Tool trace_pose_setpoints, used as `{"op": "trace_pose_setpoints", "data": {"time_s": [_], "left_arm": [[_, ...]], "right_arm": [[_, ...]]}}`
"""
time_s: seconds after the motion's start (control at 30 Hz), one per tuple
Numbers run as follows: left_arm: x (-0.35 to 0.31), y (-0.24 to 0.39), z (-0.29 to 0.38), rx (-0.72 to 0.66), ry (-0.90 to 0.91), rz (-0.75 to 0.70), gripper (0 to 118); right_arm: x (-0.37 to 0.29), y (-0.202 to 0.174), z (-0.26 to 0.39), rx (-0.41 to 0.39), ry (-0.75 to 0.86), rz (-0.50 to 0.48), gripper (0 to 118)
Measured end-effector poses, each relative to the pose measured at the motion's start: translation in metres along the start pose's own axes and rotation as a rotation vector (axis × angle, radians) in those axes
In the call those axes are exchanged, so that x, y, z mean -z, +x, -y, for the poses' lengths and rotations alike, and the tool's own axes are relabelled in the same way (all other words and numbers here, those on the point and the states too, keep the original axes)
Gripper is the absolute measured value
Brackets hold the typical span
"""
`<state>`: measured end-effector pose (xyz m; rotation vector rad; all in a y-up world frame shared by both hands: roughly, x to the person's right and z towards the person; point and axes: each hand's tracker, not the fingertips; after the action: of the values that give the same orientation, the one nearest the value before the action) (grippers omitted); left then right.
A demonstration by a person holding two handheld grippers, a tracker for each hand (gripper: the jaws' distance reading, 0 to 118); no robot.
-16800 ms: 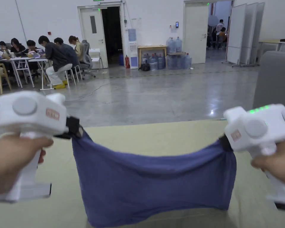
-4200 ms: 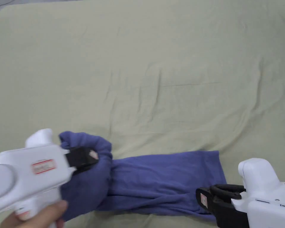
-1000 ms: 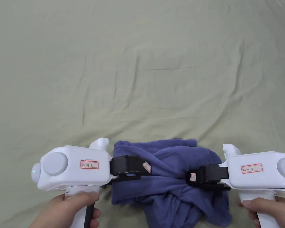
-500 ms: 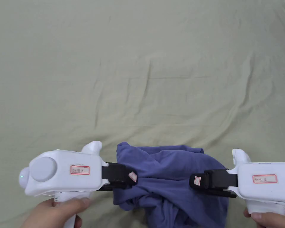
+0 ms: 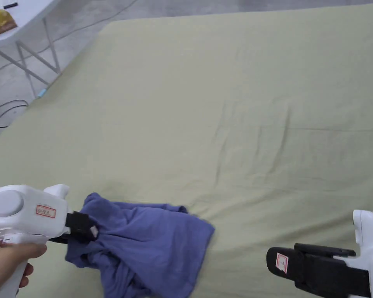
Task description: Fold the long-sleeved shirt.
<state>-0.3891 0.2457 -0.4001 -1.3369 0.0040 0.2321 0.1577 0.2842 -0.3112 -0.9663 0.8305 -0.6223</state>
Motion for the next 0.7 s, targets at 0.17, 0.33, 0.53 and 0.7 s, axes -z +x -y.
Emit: {"op": "trace_pose_setpoints", "data": {"time_s": [0.17,0.33,0.53,0.7], "left_arm": [[0.012,-0.042,-0.003,-0.030,-0.046,-0.101,16],[0.023,-0.037,0.001,-0.050,-0.035,-0.127,22],[-0.003,-0.029,-0.009,0.027,0.164,-0.247,118],[-0.032,0.006,-0.006,-0.032,0.135,-0.062,107]], "right_arm": [[0.014,-0.020,0.004,-0.023,-0.027,-0.021,3],[0.021,-0.036,0.006,-0.059,-0.042,0.008,3],[0.020,-0.037,0.004,-0.084,-0.045,0.007,3],[0.009,-0.037,0.003,-0.088,-0.016,0.037,3]]}}
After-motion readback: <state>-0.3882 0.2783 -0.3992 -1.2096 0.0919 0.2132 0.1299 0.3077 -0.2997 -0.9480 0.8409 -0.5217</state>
